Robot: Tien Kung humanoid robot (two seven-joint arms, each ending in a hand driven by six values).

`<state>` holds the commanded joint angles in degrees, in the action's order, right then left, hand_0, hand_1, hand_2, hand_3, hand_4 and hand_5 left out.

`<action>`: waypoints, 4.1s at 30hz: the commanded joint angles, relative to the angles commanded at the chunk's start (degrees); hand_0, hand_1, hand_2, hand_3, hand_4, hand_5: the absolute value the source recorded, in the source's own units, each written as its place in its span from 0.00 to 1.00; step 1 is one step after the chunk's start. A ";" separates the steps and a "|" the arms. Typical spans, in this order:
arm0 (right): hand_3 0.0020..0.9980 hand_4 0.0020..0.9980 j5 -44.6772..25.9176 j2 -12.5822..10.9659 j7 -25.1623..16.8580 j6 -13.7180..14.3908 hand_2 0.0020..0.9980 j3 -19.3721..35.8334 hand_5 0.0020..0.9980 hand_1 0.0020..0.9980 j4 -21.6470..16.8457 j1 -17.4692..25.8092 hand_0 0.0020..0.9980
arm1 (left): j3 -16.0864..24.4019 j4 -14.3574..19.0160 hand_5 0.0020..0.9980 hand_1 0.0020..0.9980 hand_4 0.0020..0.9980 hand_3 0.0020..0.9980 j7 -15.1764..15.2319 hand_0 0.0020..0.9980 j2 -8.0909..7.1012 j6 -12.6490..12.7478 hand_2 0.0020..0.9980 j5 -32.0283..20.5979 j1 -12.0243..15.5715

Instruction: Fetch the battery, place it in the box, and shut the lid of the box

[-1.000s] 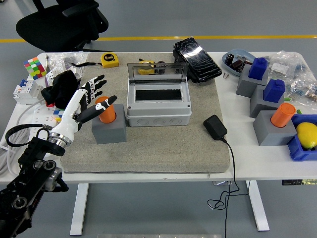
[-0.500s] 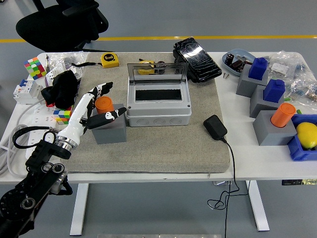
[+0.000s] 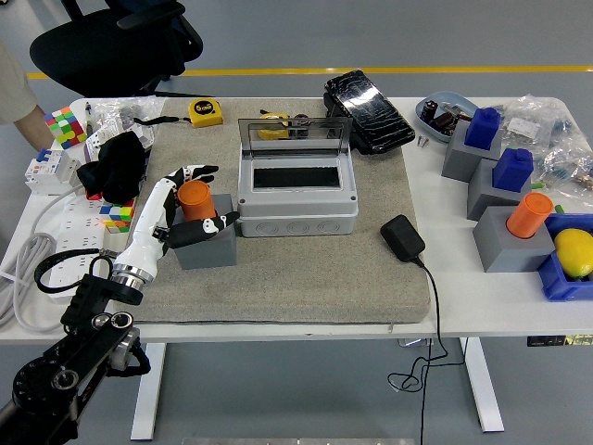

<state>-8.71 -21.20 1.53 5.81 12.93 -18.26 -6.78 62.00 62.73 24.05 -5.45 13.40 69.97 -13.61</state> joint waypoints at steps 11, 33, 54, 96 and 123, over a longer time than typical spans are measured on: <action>0.55 0.94 -0.02 0.05 0.04 0.02 0.65 0.27 0.49 0.63 0.00 0.10 0.58 | -1.08 -2.20 0.00 0.41 1.00 0.48 2.77 0.35 1.85 1.27 0.46 -5.65 -1.26; 0.55 0.94 -0.13 0.21 -0.23 0.13 0.65 0.23 0.49 0.63 -0.05 0.10 0.57 | -2.16 -4.99 0.00 0.21 0.71 0.24 6.48 0.25 5.17 2.40 0.17 -9.98 -3.79; 0.55 0.94 -0.24 0.15 -0.72 0.35 0.66 0.10 0.49 0.63 -0.05 -0.10 0.57 | -3.25 5.36 0.00 0.11 0.57 0.20 -7.59 0.16 1.42 -0.98 0.13 6.20 -8.42; 0.55 0.94 -0.81 -0.05 -0.60 0.55 0.65 -1.52 0.49 0.63 -0.19 -0.15 0.58 | -25.11 -15.44 0.00 0.17 0.87 0.25 -28.88 0.24 5.45 -3.50 0.18 33.29 -35.52; 0.55 0.93 -0.64 -0.05 -0.65 0.58 0.65 -1.85 0.49 0.63 -0.31 -0.26 0.57 | -28.05 -16.20 0.17 0.70 1.00 0.77 -27.22 0.53 5.45 -2.16 0.70 32.30 -36.45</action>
<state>-9.35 -21.25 0.88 6.38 11.08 -18.57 -7.04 33.95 46.53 -3.17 0.00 11.24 102.26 -50.05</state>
